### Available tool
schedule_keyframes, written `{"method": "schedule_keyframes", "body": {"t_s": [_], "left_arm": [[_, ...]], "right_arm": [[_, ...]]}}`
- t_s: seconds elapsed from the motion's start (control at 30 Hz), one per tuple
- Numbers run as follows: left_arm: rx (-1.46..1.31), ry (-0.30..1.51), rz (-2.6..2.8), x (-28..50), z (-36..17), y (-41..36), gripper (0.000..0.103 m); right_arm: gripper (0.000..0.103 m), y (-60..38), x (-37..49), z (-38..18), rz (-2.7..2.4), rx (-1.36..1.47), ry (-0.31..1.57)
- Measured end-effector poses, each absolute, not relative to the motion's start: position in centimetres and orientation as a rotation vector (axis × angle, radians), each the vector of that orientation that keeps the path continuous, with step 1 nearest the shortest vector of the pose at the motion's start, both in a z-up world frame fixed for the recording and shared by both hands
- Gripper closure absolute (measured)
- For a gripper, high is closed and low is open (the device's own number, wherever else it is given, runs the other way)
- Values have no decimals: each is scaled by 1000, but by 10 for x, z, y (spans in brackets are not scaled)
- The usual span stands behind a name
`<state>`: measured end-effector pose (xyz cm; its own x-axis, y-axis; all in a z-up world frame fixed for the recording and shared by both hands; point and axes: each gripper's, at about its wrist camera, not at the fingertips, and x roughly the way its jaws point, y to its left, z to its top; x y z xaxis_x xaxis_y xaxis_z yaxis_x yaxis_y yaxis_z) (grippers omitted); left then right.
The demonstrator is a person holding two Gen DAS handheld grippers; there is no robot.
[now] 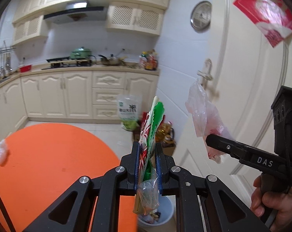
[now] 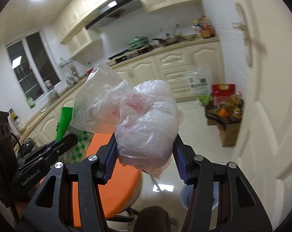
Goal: Collect trash
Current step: 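Carry the plastic bag and rice bag with both tools to the blue bin, then open both tools over the blue bin to drop the items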
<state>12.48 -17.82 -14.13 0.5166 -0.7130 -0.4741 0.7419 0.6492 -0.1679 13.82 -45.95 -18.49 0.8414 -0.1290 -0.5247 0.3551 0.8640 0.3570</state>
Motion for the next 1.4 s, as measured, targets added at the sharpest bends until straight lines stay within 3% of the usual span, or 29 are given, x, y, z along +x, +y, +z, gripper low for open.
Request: {"method": "schedule_keyframes", "body": {"t_s": [0.37, 0.9, 1.0, 1.03, 1.07, 1.13, 1.27, 1.4], "left_arm": [[127, 714, -973, 179, -175, -248, 92], [303, 1015, -934, 252, -275, -386, 90], [338, 1044, -923, 267, -284, -435, 80], [346, 1049, -921, 271, -286, -449, 69], [349, 1058, -919, 276, -286, -470, 54], [345, 1063, -916, 280, -286, -486, 39], [365, 1051, -902, 278, -283, -490, 25], [372, 1023, -899, 265, -281, -471, 11]], "right_arm": [[53, -546, 127, -274, -383, 580, 666], [51, -617, 150, -434, -435, 791, 932], [46, -622, 149, -454, -440, 820, 959], [43, -623, 149, -459, -441, 827, 966], [35, -626, 147, -465, -445, 841, 971], [19, -629, 144, -473, -452, 868, 970], [1, -636, 138, -476, -485, 888, 960], [0, -641, 138, -470, -518, 887, 962]]}}
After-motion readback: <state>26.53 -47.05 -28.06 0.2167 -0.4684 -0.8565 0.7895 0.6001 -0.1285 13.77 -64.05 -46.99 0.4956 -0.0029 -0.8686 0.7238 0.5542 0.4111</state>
